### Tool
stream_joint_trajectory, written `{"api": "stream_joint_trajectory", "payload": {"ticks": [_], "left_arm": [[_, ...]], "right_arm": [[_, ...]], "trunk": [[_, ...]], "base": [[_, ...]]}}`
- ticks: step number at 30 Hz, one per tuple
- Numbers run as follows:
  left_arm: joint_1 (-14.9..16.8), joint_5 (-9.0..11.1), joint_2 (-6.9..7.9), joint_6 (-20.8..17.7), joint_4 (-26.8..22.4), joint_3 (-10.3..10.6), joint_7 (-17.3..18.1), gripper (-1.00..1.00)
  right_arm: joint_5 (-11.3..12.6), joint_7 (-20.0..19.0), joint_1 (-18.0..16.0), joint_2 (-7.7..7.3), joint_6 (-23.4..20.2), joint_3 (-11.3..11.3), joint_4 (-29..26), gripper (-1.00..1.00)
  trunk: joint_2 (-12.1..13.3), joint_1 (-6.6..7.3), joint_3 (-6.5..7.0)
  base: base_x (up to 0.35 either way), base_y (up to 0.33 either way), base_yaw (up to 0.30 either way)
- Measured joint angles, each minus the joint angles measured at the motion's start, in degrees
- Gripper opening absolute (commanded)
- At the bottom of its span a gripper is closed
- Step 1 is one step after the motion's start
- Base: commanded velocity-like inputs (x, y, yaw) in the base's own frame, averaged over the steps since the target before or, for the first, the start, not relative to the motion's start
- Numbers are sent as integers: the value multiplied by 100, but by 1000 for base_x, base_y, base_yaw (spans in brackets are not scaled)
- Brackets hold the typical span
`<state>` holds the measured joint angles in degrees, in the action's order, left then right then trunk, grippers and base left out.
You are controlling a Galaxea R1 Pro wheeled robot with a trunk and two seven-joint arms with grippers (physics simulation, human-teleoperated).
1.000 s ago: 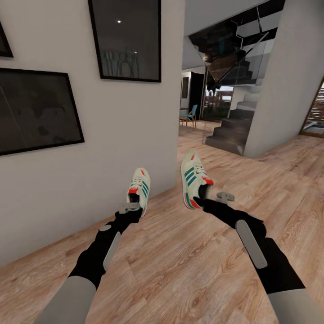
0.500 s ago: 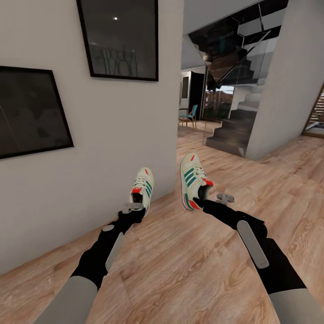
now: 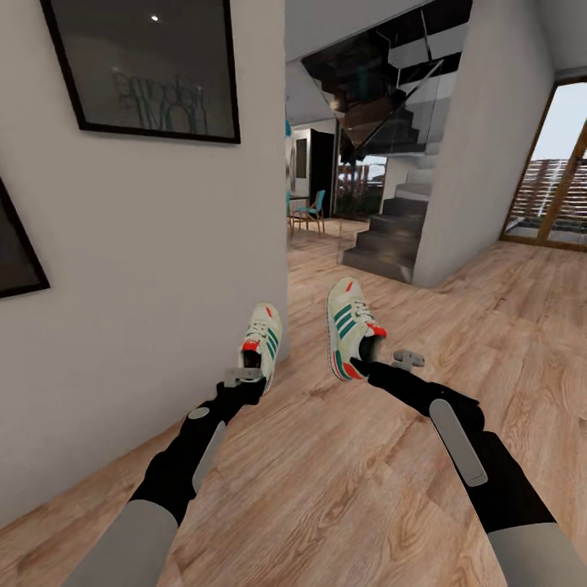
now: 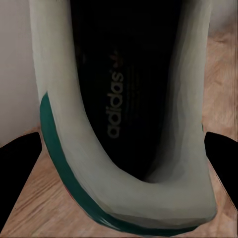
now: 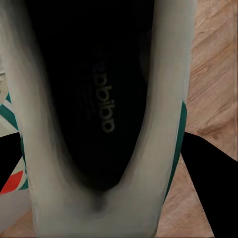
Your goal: Pick up the two gym shoes and the two sandals from the corridor floor and place them onto the hallstand (shoe rack) in the corridor, making sure they are on the rack and not on the floor. Arrange them so the two gym shoes are next to each other and the two sandals are next to each other.
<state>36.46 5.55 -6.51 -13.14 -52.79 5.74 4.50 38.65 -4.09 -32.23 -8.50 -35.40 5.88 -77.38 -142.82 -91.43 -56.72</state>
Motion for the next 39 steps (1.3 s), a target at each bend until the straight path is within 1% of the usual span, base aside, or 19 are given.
{"api": "stream_joint_trajectory", "payload": {"ticks": [3,4,5,7,9,10,12,15,20,28,30,32,33,34,39], "left_arm": [[0,0,0,0,0,0,0,-100],[0,1,0,-1,-1,0,0,-100],[0,0,0,-1,0,0,0,-100],[-1,1,1,-1,0,-1,0,-100],[-1,1,1,-1,-1,-1,0,-100],[-1,0,4,-1,-1,-4,0,-100],[0,0,6,-1,-1,-6,0,-100],[0,0,8,0,-1,-8,0,-100],[0,1,7,0,-26,-9,0,-100],[0,1,1,-4,-196,-9,-1,-100],[0,1,1,-3,-212,-9,-1,-100],[-1,2,-7,-2,-227,-8,0,-100],[-1,7,-41,-2,-230,-3,1,-100],[-1,3,-55,-1,-232,-2,0,-100],[-1,1,-71,-8,-232,0,16,-100]], "right_arm": [[-11,68,1,5,23,-8,17,-100],[-38,186,1,6,61,-12,58,-100],[-71,383,0,7,116,-18,131,-100],[-142,992,-2,12,284,-32,285,-100],[-123,1664,-1,17,501,-20,357,-100],[-106,1890,-1,17,600,-14,375,-100],[-83,2087,1,17,694,-5,390,-100],[-68,2249,1,20,767,7,397,-100],[-64,2307,2,21,789,5,398,-100],[-98,2340,-1,14,792,-29,398,-100],[-106,2422,1,13,791,-32,398,-100],[-127,2766,1,12,783,-35,398,-100],[-140,3163,2,16,774,-28,398,-100],[-100,3288,1,19,789,-17,398,-100],[-85,3466,0,16,795,6,398,-100]], "trunk": [[0,0,0],[0,0,0],[0,0,0],[0,0,0],[0,0,0],[0,0,0],[0,0,0],[0,0,0],[0,0,0],[0,0,0],[0,0,0],[0,0,0],[0,0,0],[0,0,0],[0,0,0]], "base": [[348,0,-292],[348,0,-292],[348,0,-292],[348,0,-292],[348,0,-292],[348,0,-292],[348,0,-292],[348,0,-292],[348,0,-292],[348,0,-292],[348,0,-292],[348,-2,-253],[348,-25,-137],[348,-42,-88],[348,-60,-38]]}}
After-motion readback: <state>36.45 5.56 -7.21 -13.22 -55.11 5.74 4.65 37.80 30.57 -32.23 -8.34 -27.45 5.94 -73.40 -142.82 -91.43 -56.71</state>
